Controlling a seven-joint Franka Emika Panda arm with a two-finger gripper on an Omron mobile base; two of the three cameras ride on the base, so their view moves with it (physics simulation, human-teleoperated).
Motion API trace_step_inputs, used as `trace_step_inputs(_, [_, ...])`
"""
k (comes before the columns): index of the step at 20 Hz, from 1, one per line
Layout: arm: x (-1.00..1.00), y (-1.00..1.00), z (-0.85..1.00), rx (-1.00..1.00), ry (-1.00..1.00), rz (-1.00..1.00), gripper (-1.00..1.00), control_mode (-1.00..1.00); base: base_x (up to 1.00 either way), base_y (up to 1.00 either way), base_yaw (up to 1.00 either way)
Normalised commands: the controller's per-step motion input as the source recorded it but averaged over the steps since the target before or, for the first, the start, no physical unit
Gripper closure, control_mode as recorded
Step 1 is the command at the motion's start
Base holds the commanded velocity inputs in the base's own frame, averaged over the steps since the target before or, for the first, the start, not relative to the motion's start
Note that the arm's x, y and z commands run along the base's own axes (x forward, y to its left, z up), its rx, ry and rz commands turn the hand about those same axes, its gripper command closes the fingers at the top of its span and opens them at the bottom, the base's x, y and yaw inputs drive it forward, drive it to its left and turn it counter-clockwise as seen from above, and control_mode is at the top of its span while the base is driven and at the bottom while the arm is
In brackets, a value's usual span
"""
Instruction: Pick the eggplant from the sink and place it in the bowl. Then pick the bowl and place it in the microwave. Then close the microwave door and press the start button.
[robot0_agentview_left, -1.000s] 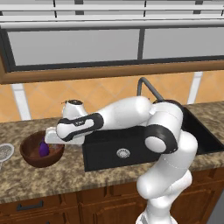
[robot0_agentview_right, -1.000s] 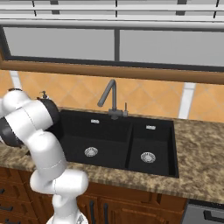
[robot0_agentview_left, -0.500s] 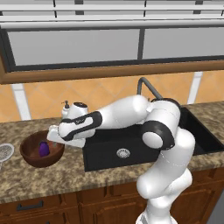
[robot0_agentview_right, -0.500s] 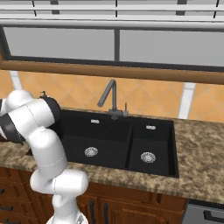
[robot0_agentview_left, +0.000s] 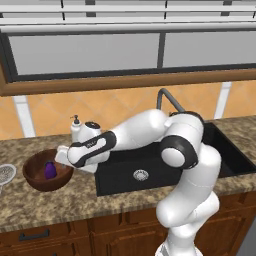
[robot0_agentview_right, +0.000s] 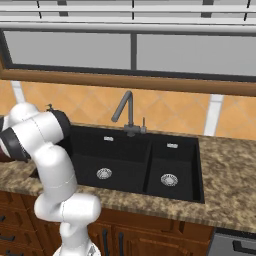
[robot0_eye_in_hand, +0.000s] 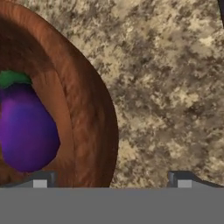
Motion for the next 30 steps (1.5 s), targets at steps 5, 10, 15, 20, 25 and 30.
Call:
trace_step_inputs(5, [0.10,0.01,-0.15,0.01,0.00,-0.11,-1.00,-1.00,0.00,0.00,0.00])
trace_step_inputs(10, [0.23,0.18,-0.21,0.00,0.00,-0.10,-1.00,-1.00,0.00,0.00,0.00])
trace_step_inputs(15, [0.12,0.29,-0.26,0.00,0.00,-0.07,1.00,-1.00,0.00,0.00,0.00])
trace_step_inputs(20, [0.00,0.09,-0.40,0.02,0.00,0.00,1.00,-1.00,0.00,0.00,0.00])
trace_step_inputs(25, [-0.58,-0.32,-0.03,0.03,-0.09,0.00,1.00,-1.00,0.00,0.00,0.00])
trace_step_inputs(30, [-0.69,-0.73,0.43,0.01,-0.11,0.01,1.00,-1.00,0.00,0.00,0.00])
